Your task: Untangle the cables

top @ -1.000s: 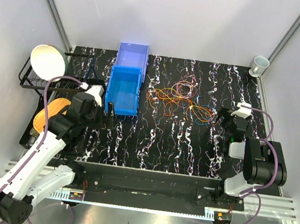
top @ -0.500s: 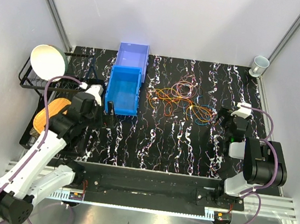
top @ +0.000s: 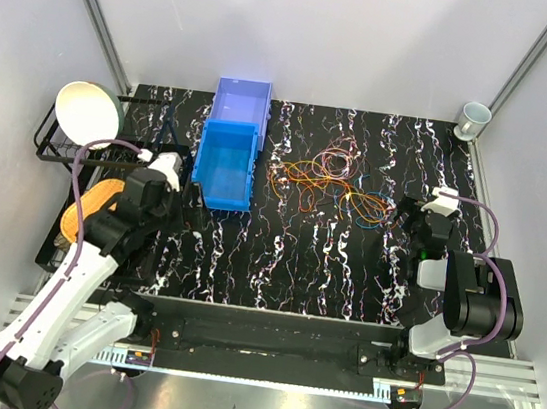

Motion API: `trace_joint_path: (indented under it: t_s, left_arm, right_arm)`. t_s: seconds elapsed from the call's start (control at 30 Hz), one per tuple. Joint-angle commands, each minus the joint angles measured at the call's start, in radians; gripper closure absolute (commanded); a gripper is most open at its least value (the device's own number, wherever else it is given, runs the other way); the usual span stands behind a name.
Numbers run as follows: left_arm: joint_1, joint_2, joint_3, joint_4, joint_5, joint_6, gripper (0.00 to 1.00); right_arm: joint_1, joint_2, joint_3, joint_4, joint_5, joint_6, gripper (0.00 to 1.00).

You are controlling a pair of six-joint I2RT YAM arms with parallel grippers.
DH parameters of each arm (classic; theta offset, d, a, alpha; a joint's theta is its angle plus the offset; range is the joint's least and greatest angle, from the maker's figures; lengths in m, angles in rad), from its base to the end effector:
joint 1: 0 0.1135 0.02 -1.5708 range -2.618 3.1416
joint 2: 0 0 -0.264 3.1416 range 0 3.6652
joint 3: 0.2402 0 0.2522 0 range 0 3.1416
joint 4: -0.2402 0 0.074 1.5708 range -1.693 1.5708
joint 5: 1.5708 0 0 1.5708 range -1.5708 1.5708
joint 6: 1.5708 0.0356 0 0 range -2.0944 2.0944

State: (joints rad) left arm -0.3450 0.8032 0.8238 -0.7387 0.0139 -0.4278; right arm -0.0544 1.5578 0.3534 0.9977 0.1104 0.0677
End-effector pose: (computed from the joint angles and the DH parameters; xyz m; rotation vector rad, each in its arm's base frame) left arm 0.1531 -0.0556 0.2964 -0.0888 2.3225 -0.4128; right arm 0.2668 -0.0185 0.1478 0.1878 1.7671 -0.0885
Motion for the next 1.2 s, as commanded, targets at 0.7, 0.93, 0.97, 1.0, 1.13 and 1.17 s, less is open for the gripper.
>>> trace_joint_path:
  t_s: [0.7,0.93,0.97,1.0,1.13,1.17]
  left_arm:
    - [0.072,-0.156,-0.020,0.064,0.014,-0.028,0.01]
    - [0.074,-0.139,-0.012,0.064,0.012,-0.026,0.01]
    - [0.074,-0.142,-0.011,0.064,0.012,-0.026,0.01]
    - [0.072,-0.145,-0.012,0.065,0.011,-0.028,0.01]
    - [0.075,-0.168,-0.017,0.065,0.003,-0.031,0.01]
    - [0.075,-0.171,-0.018,0.064,0.000,-0.032,0.01]
  right_arm:
    - [0.007,-0.495,0.427,-0.853,-0.314,0.474,0.00]
    - [0.027,-0.296,0.582,-0.979,-0.337,0.538,0.01]
    - [0.030,-0.266,0.599,-0.991,-0.354,0.535,0.04]
    - [0.036,-0.207,0.626,-0.990,-0.392,0.534,0.07]
    - [0.097,-0.064,0.705,-0.992,-0.452,0.503,0.17]
    - [0.116,-0.015,0.737,-0.992,-0.457,0.500,0.20]
